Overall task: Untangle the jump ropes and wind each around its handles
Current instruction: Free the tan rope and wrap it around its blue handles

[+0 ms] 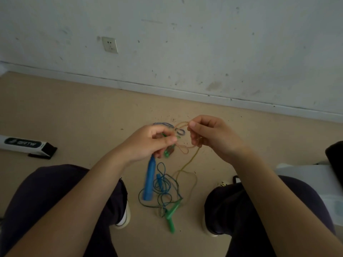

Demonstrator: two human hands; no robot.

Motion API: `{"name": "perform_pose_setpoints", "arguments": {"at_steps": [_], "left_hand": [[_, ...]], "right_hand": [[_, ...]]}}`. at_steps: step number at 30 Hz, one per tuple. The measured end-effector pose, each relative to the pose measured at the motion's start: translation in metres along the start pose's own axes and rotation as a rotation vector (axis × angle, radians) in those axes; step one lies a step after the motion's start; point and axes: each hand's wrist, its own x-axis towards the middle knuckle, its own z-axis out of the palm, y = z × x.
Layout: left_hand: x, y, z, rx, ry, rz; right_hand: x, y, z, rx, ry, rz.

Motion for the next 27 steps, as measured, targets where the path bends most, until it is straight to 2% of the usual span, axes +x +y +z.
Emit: {"name": "perform_pose_setpoints", "arguments": {"at_steps": [5, 8, 10, 12, 15, 20, 24, 27], "left_hand": [[-0.002, -0.002, -0.009, 0.048, 0.084, -0.065], [-0.004, -0.007, -0.014, 0.065, 0.207, -0.144], [-0.003, -0.010, -0.015, -0.068, 0.270, -0.217], [-0.003, -0.009, -0.015, -0.311, 0.266, -0.248], [-0.006, -0.006, -0.011, -0.526, 0.196, -0.161], [-0.010, -0.007, 0.013, -0.354, 0.045, -0.065], [-0.009, -0.006, 0.019, -0.295, 0.002, -0.056], [-0.008, -0.007, 0.021, -0.165, -0.023, -0.042]], "right_hand": [[0.002, 0.004, -0.006, -0.216, 0.190, -0.011], [-0.001, 0.004, -0.011, -0.244, 0.262, -0.018], [-0.003, 0.003, -0.012, -0.193, 0.250, 0.000], [-0.006, 0.003, -0.008, -0.135, 0.220, 0.026], [-0.008, 0.003, 0.000, -0.194, 0.182, 0.023], [-0.012, 0.003, 0.013, 0.169, -0.009, 0.077], [-0.013, 0.005, 0.018, 0.191, 0.004, 0.077], [-0.013, 0.007, 0.015, 0.256, 0.005, 0.093]]}}
